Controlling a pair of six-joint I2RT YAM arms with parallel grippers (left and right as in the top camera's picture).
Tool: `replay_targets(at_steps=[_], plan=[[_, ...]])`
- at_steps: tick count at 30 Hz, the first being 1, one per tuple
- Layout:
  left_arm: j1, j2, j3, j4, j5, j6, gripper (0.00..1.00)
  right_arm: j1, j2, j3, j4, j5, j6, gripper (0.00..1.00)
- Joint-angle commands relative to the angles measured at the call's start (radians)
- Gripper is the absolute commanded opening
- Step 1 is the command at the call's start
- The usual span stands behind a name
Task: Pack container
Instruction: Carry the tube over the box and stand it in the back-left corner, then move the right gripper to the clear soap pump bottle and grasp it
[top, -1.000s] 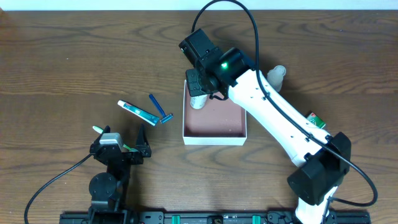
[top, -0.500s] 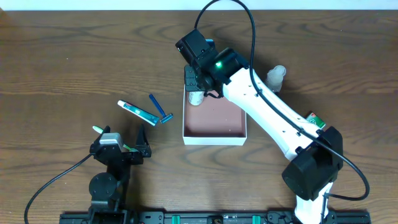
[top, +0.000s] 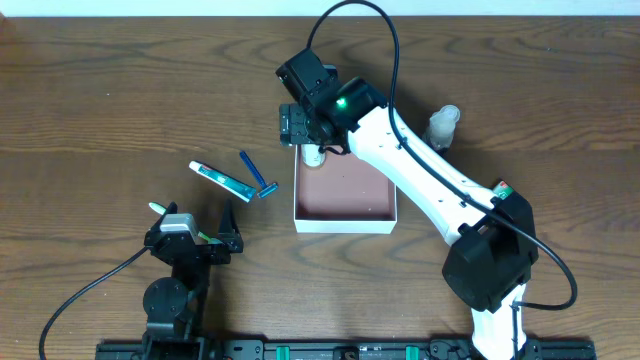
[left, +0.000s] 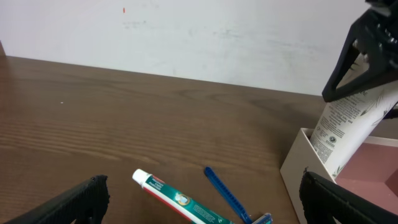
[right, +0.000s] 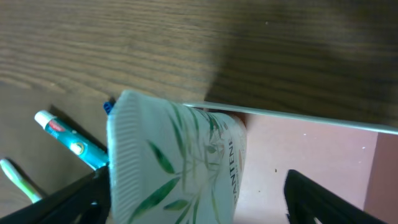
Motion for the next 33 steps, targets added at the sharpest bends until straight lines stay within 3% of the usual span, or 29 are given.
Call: replay_targets(at_steps=[1,9,16,23,33], plan=[[0.005,-0.006,-0.021,-0.036,-0.027,0.013,0.98,0.015,-0.031,0.088,-0.027,-0.011,-0.047,0.91],[0.005,-0.006,-0.021,-0.036,-0.027,0.013,0.98,-0.055,-0.145,0.323,-0.291,0.134,-0.121,0.93],[0.005,-0.006,-0.021,-0.036,-0.027,0.013,0.98,-0.285,-0.212,0.33,-0.434,0.116,-0.12,0.95],[0.005,-0.006,-0.021,-0.036,-0.027,0.013,0.98,-0.437,-0.201,0.168,-0.411,0.054,-0.12,0.95],[0.005,-0.006,-0.021,-0.036,-0.027,0.013,0.98,-0.488,-0.201,-0.121,-0.214,0.033,-0.1,0.95]])
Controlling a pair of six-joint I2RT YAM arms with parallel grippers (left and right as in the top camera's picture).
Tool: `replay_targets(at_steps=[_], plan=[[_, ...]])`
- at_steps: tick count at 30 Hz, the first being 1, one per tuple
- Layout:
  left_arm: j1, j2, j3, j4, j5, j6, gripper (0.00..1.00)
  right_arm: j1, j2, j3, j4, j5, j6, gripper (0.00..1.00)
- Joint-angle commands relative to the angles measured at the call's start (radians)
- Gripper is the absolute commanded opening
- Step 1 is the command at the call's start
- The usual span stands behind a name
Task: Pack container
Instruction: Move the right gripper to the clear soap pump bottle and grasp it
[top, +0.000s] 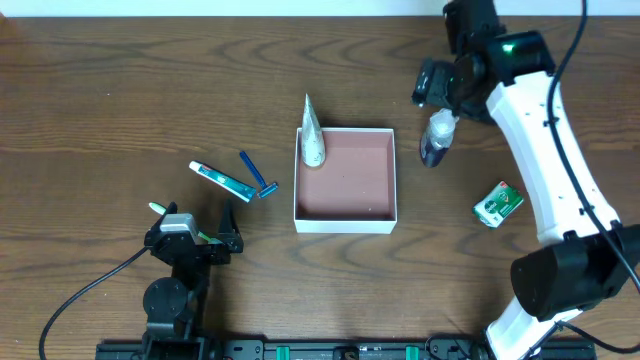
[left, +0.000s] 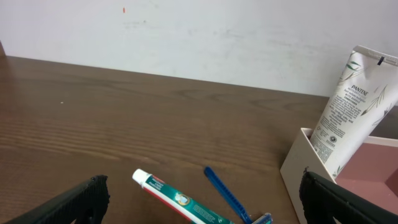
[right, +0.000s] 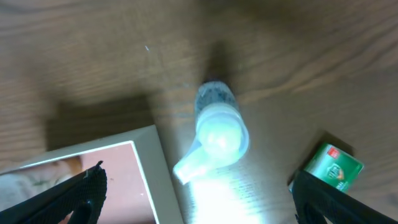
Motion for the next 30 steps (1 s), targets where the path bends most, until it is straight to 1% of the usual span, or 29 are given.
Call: replay_targets(at_steps=[1,8,11,13,19,26,30], plan=[[0.005,-0.006,-0.021,-0.035,-0.027,0.013,0.98,-0.026,0.003,-0.066,0.048,-0.021,0.009,0.95],[0.005,-0.006,-0.021,-0.035,-0.027,0.013,0.98,-0.045,0.003,-0.205,0.161,-0.026,0.013,0.92],[0.005,-0.006,-0.021,-0.035,-0.027,0.013,0.98,-0.05,0.003,-0.257,0.212,-0.026,0.013,0.88],[0.005,-0.006,-0.021,-0.035,-0.027,0.013,0.98,-0.051,0.003,-0.28,0.238,-0.026,0.013,0.83],[0.005,-0.006,-0.021,-0.035,-0.027,0.013,0.98,-0.051,0.003,-0.29,0.264,-0.018,-0.019,0.62],[0.005,-0.006,-0.021,-0.035,-0.027,0.013,0.98,-0.051,0.003,-0.29,0.274,0.029,-0.067,0.46],[0.005,-0.006,-0.021,-0.035,-0.027,0.013,0.98,-0.051,0.003,-0.29,0.274,0.054,-0.093,0.33]])
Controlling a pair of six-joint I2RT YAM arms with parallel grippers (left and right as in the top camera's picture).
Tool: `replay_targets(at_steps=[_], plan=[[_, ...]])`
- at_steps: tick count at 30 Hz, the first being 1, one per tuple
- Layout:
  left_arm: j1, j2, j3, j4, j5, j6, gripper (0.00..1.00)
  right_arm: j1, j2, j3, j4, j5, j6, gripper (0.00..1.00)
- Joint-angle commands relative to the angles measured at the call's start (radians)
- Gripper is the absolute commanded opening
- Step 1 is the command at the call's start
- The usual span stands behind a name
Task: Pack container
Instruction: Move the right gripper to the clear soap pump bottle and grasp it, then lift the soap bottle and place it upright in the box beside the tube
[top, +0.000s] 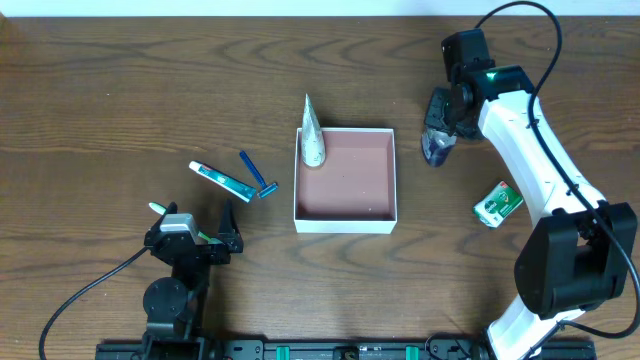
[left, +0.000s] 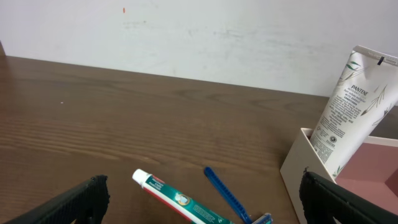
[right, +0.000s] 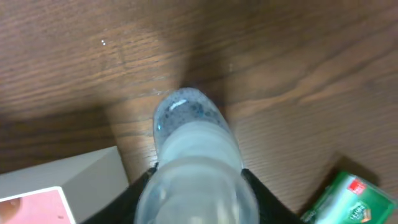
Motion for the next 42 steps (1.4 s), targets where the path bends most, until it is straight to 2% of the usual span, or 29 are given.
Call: replay_targets(at_steps=[1,5,13,20,25,37,42], plan=[[0.005,-0.006,-0.021,-0.036,-0.027,0.013,0.98,-0.007,0.003,-0.004,0.002,0.046,-0.039,0.29],[0.005,-0.006,-0.021,-0.036,-0.027,0.013,0.98,-0.007,0.003,-0.004,0.019,0.063,-0.096,0.13],[0.005,-0.006,-0.021,-0.036,-0.027,0.013,0.98,-0.007,0.003,-0.003,0.053,0.148,-0.201,0.02],[0.005,-0.006,-0.021,-0.036,-0.027,0.013,0.98,-0.006,0.002,-0.003,0.094,0.173,-0.31,0.01],[0.005,-0.006,-0.021,-0.036,-0.027,0.013,0.98,-0.006,-0.005,-0.002,0.079,0.156,-0.327,0.01],[0.005,-0.006,-0.021,-0.036,-0.027,0.013,0.98,0.0,-0.164,0.09,-0.148,-0.252,-0.329,0.01],[0.005,-0.006,-0.021,-0.036,-0.027,0.013,0.98,0.028,-0.251,0.111,-0.196,-0.275,-0.32,0.01]])
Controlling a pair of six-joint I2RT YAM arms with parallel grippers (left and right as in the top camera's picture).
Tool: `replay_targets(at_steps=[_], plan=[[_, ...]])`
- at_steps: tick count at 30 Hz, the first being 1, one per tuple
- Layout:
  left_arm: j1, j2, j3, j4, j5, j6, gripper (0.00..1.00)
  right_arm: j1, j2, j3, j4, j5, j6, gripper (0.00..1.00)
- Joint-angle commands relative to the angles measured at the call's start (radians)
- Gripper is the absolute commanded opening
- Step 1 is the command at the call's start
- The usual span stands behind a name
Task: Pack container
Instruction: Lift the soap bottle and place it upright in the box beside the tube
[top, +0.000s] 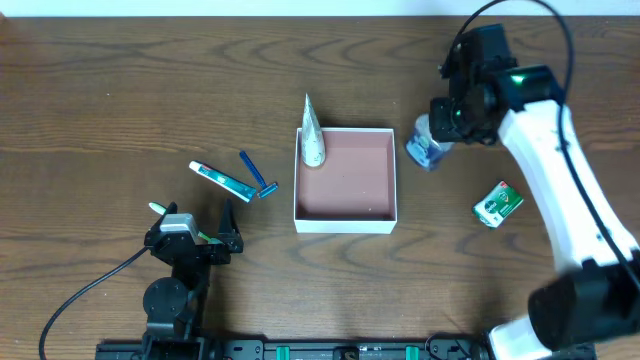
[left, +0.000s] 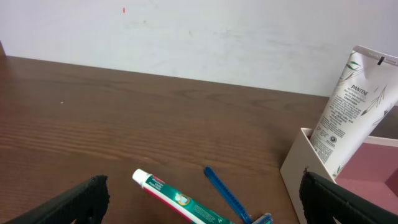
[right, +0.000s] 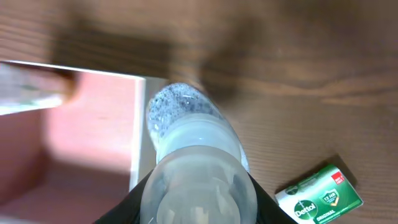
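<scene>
The white box with a pink floor (top: 345, 210) sits mid-table, a white Pantene tube (top: 312, 135) leaning in its far left corner, also seen as the tube (left: 356, 106) in the left wrist view. My right gripper (right: 198, 199) is shut on a clear bottle (right: 186, 134) with a pale cap, held just right of the box's right wall; overhead the bottle (top: 423, 150) hangs by that wall. A green soap bar (top: 497, 203) lies to the right. Toothpaste (top: 222, 180) and a blue razor (top: 257, 174) lie left of the box. My left gripper (left: 199, 214) stands open, low near the front edge.
A green toothbrush (top: 158, 208) lies partly under the left arm near the front left. The left arm's cable (top: 80, 300) trails along the front edge. The right arm (top: 560, 170) spans the right side of the table.
My right gripper, shut on the clear bottle, has lifted it off the table and moved it left, up against the box's right wall. The left arm has not moved.
First my right gripper held the Pantene tube in the box's far left corner. Then the tube stood alone there and the gripper was open above the clear bottle at the right. Then it was shut on the bottle, now held beside the box.
</scene>
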Motion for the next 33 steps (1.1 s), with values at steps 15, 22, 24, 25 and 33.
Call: replay_targets(at_steps=[15,22,24,25,33], plan=[[0.005,-0.006,-0.021,-0.036,-0.027,0.013,0.98,0.261,-0.145,0.05,-0.019,-0.06,-0.117,0.01],[0.005,-0.006,-0.021,-0.036,-0.027,0.013,0.98,0.289,-0.131,0.036,0.054,0.018,-0.315,0.01],[0.005,-0.006,-0.021,-0.036,-0.027,0.013,0.98,0.289,-0.121,0.028,0.072,0.013,-0.386,0.02],[0.005,-0.006,-0.021,-0.036,-0.027,0.013,0.98,0.289,-0.116,0.025,0.081,0.009,-0.414,0.02],[0.005,-0.006,-0.021,-0.036,-0.027,0.013,0.98,0.29,-0.048,0.02,0.13,-0.112,-0.548,0.02]])
